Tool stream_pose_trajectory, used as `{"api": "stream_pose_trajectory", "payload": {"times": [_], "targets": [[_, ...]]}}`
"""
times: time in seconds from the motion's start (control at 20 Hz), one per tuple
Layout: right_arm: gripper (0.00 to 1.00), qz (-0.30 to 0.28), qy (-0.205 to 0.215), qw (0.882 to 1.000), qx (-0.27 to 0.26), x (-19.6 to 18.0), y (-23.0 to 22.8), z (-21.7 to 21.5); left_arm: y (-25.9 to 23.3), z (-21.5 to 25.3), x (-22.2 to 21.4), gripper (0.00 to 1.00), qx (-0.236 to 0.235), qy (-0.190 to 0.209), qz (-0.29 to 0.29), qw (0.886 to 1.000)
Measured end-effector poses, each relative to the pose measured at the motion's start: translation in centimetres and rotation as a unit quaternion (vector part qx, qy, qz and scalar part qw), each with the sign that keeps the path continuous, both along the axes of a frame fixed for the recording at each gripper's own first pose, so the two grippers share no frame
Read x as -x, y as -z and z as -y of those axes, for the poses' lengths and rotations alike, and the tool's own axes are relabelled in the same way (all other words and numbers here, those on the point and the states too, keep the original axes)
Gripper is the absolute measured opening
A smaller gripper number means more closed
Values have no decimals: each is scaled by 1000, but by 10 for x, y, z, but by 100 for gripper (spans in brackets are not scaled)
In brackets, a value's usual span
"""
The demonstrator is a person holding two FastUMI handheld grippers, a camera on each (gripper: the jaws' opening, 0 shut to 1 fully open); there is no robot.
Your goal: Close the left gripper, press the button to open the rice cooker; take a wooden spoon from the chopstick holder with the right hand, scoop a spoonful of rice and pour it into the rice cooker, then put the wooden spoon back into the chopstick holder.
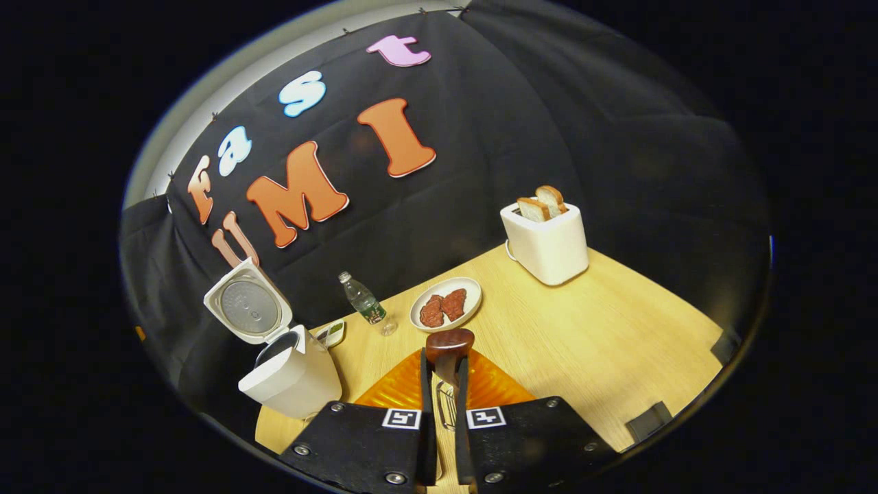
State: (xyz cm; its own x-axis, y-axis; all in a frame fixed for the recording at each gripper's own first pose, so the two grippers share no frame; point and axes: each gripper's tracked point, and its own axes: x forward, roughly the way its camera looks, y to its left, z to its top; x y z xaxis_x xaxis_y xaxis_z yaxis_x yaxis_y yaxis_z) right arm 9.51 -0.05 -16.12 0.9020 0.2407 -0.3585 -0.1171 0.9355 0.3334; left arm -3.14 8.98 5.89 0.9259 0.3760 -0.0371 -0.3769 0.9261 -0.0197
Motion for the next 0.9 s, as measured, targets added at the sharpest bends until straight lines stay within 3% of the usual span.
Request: {"api": "stream_pose_trajectory", "payload": {"times": [0.2,0.35,0.7,0.9], "targets": [[10,50,-13,998,21,21,-52,-23,-2,-16,-24,100,2,30,6,1000],[10,65,-48,996,34,45,-69,-63,1,-32,-46,99,16,53,6,998],[10,38,-78,992,92,89,-25,-127,10,-65,-83,99,21,98,-5,995],[10,16,-72,985,154,103,13,-140,11,-77,-96,99,8,127,-13,992]]}}
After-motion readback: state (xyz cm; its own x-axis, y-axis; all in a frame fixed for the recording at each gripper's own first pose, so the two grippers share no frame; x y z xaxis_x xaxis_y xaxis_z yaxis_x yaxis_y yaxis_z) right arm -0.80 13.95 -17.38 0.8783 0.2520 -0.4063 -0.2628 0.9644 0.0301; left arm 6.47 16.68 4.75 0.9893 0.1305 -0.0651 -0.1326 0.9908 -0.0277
